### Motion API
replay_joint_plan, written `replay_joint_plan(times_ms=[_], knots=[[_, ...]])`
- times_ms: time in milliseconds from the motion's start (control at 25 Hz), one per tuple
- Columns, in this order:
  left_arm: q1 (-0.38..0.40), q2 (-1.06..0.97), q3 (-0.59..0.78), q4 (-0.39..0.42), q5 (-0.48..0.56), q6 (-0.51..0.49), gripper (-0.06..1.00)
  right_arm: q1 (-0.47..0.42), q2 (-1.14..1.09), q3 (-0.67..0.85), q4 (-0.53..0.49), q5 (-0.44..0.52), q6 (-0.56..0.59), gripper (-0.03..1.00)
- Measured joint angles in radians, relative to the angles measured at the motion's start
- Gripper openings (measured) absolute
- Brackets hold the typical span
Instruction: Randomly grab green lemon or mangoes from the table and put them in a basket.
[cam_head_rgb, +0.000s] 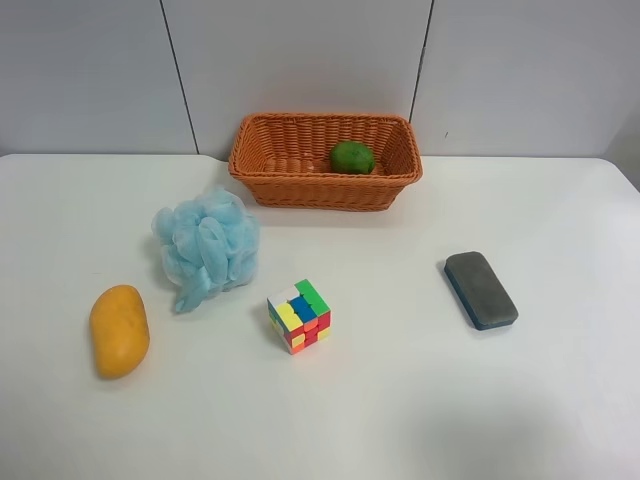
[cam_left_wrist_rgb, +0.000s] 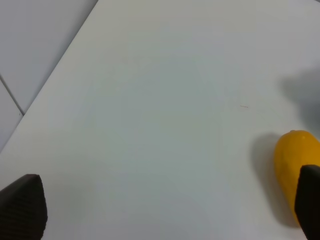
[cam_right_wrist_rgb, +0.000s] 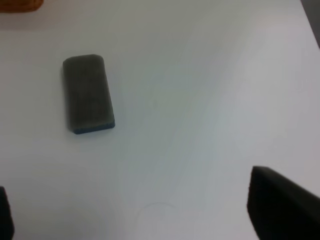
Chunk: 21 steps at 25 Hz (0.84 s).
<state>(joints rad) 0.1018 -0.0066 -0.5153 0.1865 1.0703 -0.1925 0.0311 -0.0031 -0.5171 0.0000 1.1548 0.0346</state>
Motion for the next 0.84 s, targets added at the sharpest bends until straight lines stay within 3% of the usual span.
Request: replay_joint_plan(times_ms=[200, 400, 840], knots=[[0.000, 0.000, 0.000, 0.000, 0.000, 0.000, 0.99, 0.000, 0.000, 0.000, 0.000, -0.008, 0.000, 0.92], [0.000, 0.000, 0.000, 0.000, 0.000, 0.000, 0.99, 0.000, 0.000, 0.021, -0.016, -0.078, -0.001, 0.92], [0.000, 0.000, 0.000, 0.000, 0.000, 0.000, 0.99, 0.000, 0.000, 0.036, -0.016, -0.088, -0.002, 0.92]])
